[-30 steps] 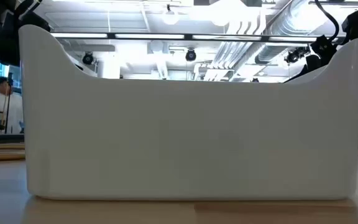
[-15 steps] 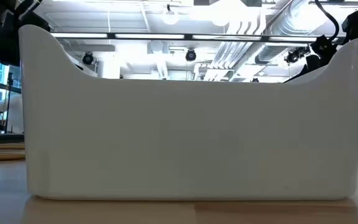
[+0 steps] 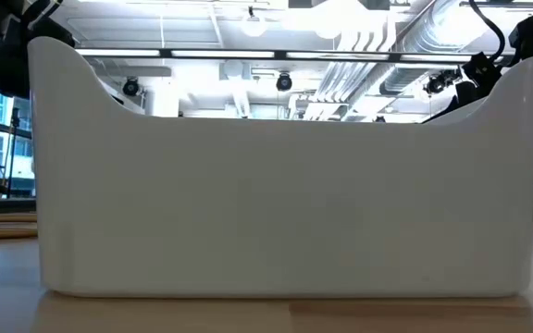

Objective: Sort silverware by color (type)

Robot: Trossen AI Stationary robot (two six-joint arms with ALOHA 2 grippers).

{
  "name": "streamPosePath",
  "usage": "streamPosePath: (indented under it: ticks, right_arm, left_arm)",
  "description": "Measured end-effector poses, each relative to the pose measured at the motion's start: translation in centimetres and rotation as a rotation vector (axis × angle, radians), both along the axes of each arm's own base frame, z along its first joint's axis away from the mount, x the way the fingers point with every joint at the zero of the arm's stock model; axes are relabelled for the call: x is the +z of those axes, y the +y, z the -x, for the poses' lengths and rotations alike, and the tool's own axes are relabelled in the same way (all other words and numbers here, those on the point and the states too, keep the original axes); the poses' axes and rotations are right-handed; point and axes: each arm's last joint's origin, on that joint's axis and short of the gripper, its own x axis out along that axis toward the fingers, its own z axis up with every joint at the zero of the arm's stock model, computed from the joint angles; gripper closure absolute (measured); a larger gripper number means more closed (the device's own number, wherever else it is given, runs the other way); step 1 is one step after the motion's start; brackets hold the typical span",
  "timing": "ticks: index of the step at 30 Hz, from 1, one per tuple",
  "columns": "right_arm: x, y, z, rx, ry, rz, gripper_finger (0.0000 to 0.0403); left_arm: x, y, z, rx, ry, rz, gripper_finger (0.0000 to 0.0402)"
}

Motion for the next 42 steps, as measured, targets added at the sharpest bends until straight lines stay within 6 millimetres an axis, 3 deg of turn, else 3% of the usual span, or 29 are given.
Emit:
streamPosePath:
  ticks: [29, 36, 42]
  right_arm:
    - [0.4, -0.1, 0.0, -0.024, -0.045, 0.01, 0.0402]
    - [1.6, -0.1, 0.0, -0.025, -0.172, 0.044, 0.0402]
    - [2.1, 0.1, -0.4, 0.125, -0.244, 0.008, 0.0402]
  left_arm:
    - [0.1, 0.0, 0.0, -0.009, 0.021, -0.057, 0.0401]
    - [0.1, 0.0, 0.0, -0.003, 0.003, -0.016, 0.0401]
    - [0.0, 0.0, 0.0, -0.012, -0.009, 0.019, 0.0401]
